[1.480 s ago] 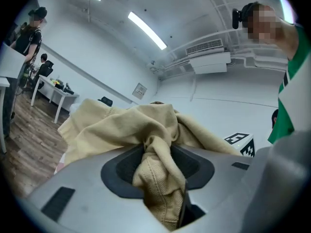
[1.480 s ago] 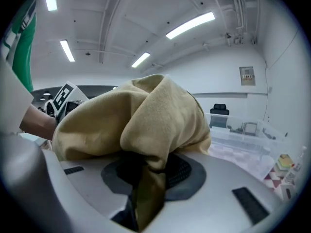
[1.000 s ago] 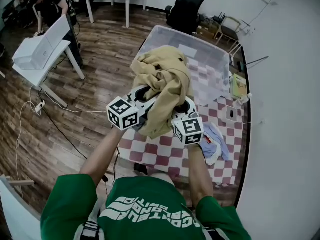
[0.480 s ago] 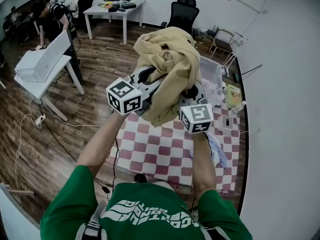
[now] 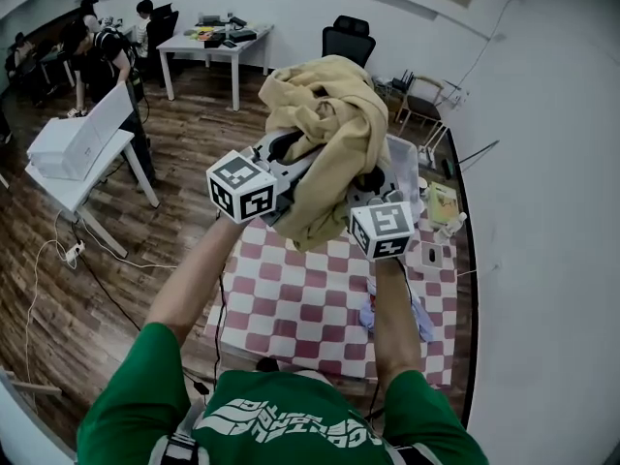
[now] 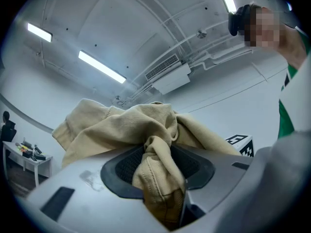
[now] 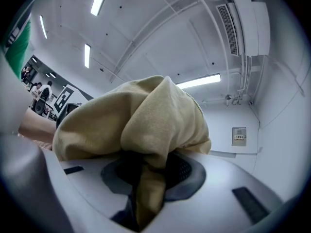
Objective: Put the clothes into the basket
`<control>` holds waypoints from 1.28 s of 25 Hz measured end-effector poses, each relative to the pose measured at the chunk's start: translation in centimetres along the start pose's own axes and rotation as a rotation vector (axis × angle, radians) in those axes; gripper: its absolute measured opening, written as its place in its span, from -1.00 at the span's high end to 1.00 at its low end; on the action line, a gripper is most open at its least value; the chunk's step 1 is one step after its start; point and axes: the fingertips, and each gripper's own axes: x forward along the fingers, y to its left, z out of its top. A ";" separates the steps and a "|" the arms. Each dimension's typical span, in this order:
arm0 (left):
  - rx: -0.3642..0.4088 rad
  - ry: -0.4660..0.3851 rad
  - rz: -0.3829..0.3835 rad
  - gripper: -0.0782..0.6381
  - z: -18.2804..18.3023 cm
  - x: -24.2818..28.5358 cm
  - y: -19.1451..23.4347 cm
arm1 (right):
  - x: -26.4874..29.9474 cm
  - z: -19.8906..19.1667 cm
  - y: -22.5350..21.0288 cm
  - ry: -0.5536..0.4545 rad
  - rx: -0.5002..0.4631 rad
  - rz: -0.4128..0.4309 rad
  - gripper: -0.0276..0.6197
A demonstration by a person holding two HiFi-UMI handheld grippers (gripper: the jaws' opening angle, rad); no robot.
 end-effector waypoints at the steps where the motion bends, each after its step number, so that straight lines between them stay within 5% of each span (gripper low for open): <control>1: -0.002 -0.001 -0.002 0.36 0.1 0.2 0.2 | 0.2 0.1 -0.2 0.000 -0.002 0.000 0.57; 17: 0.027 -0.001 -0.057 0.36 0.1 9.7 5.6 | 5.2 -0.8 -9.8 -0.020 -0.025 -0.047 0.57; 32: -0.041 0.066 -0.072 0.36 -8.3 17.2 13.7 | 11.9 -10.3 -16.8 0.071 0.002 -0.068 0.57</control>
